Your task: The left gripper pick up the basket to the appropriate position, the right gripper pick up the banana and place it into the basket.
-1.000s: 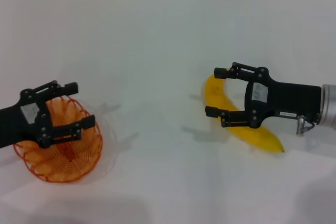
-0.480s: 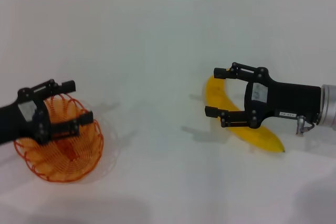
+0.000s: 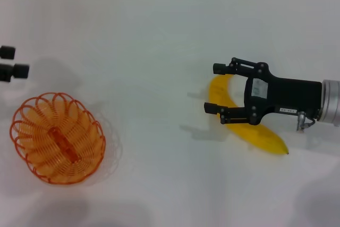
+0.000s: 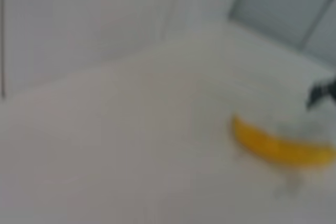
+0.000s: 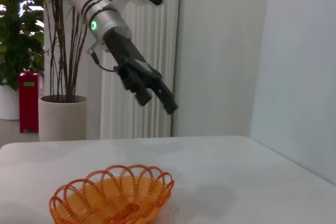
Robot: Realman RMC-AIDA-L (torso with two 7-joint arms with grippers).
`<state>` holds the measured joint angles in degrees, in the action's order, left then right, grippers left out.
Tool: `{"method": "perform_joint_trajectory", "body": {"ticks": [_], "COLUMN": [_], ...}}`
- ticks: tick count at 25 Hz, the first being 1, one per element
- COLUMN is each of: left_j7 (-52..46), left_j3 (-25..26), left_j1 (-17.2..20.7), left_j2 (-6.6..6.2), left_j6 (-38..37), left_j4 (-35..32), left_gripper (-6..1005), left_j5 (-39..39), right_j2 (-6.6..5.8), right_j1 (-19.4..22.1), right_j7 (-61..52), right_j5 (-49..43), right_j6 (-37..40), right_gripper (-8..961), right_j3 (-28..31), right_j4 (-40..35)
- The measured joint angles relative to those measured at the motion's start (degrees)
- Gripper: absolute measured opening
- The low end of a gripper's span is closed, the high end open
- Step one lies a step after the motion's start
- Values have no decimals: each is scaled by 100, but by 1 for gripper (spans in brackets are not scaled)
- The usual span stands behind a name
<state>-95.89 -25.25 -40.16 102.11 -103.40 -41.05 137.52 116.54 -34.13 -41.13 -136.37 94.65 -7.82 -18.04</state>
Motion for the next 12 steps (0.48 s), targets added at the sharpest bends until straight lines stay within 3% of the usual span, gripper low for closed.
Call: {"method": "perform_joint_trajectory", "body": {"ticks": [2, 5, 8, 12], "left_j7": [-42, 202, 406, 532], "left_j3": [-505, -999, -1232, -1294], "left_j1": [-63, -40, -43, -213], "left_j2": [-130, -102, 35, 311], "left_j6": [-2, 50, 115, 457], "left_j4": [-83, -464, -787, -852], "left_gripper": [825, 820, 815, 808], "left_j5": [8, 16, 141, 715], "right_j2": [0, 0, 0, 7], "right_j1": [-17, -33, -42, -64], "right_j7": [0, 0, 0, 0], "right_j5": [-5, -1, 12, 14], "right_j6": [0, 0, 0, 0], "right_gripper": [879, 879, 879, 879], "right_j3": [-1, -2, -8, -10], "right_j4": [2, 2, 2, 3]}}
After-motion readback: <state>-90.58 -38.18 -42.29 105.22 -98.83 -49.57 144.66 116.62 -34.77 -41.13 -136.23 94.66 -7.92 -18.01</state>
